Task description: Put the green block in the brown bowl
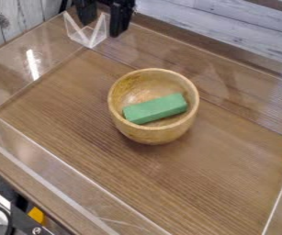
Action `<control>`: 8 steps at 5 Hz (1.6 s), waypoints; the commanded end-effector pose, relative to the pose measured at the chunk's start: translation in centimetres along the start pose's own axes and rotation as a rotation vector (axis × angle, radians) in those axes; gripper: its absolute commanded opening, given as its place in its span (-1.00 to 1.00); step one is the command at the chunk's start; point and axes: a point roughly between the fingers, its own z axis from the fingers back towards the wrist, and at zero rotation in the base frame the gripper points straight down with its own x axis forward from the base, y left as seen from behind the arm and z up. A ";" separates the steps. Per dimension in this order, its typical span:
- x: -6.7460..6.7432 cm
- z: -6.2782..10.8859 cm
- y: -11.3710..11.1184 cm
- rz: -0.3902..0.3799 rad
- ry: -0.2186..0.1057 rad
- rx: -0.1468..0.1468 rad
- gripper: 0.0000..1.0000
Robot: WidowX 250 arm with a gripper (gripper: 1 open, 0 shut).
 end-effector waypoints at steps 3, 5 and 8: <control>2.8 0.4 -0.4 -0.009 -0.049 0.017 -1.00; 4.9 -1.5 -1.0 -0.028 -0.036 0.020 -1.00; 7.4 -5.4 -0.5 -0.028 0.011 0.015 -1.00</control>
